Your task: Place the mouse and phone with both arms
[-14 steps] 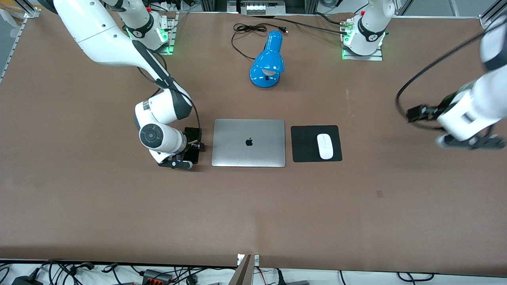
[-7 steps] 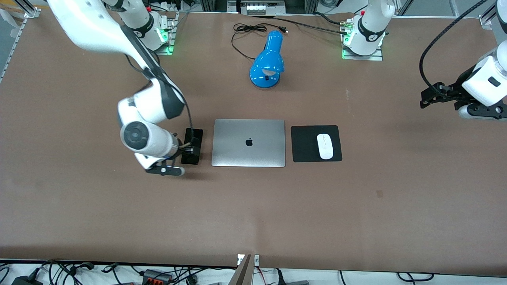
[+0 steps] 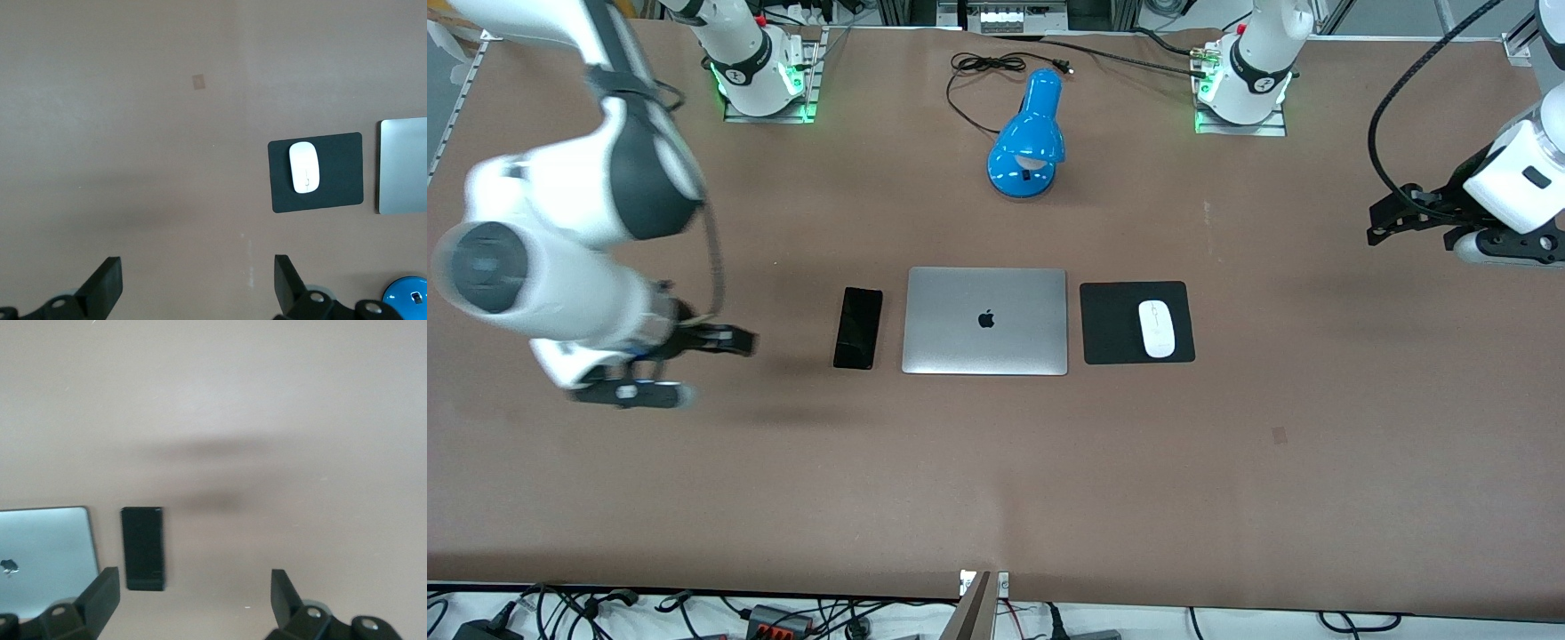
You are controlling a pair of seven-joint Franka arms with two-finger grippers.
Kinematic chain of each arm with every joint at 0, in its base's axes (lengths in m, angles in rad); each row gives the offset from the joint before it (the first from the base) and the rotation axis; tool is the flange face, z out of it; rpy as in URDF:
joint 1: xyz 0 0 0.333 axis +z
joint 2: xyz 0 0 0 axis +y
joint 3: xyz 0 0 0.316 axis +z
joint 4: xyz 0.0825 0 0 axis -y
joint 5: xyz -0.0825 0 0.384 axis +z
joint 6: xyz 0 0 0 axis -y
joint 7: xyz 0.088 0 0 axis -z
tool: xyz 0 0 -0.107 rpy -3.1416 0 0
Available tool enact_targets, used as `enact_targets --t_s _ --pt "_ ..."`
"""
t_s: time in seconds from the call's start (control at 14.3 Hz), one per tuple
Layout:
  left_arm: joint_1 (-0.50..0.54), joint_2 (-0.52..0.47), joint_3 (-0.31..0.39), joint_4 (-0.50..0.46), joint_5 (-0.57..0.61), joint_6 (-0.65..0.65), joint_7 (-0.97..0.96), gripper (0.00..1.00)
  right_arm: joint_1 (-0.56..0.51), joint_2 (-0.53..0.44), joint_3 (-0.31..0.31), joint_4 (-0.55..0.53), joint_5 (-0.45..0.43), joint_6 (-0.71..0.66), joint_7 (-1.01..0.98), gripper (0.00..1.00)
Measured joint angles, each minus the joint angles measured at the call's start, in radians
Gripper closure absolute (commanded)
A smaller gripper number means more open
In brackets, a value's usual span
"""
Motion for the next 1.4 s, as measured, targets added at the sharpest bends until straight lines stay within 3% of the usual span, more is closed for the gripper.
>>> enact_targets --t_s 0.35,0.56,0.7,0.77,1.05,1.4 --pt "0.002 0.000 0.000 0.000 0.000 0.000 0.000 0.00 -0.065 -0.083 -0.044 0.014 -0.001 -0.024 -0.067 0.00" --pt "-0.002 0.000 -0.008 0.000 0.000 -0.013 0.000 0.00 -0.056 -0.130 -0.148 0.010 0.023 -0.032 -0.190 0.00" --pt "-0.002 0.000 -0.009 0.001 0.000 -0.032 0.000 0.00 -0.013 -0.160 -0.261 -0.002 0.065 -0.035 -0.275 0.00" --pt "-0.002 0.000 -0.009 0.001 0.000 -0.033 0.000 0.00 -0.001 -0.172 -0.280 -0.010 0.070 -0.037 -0.283 0.00" --pt "0.000 0.000 -0.008 0.010 0.000 -0.033 0.000 0.00 0.011 -0.262 -0.297 -0.101 0.070 -0.041 -0.284 0.00" --pt "-0.001 0.008 -0.009 0.022 0.000 -0.033 0.000 0.00 0.009 -0.422 -0.308 -0.331 0.070 0.020 -0.284 0.00"
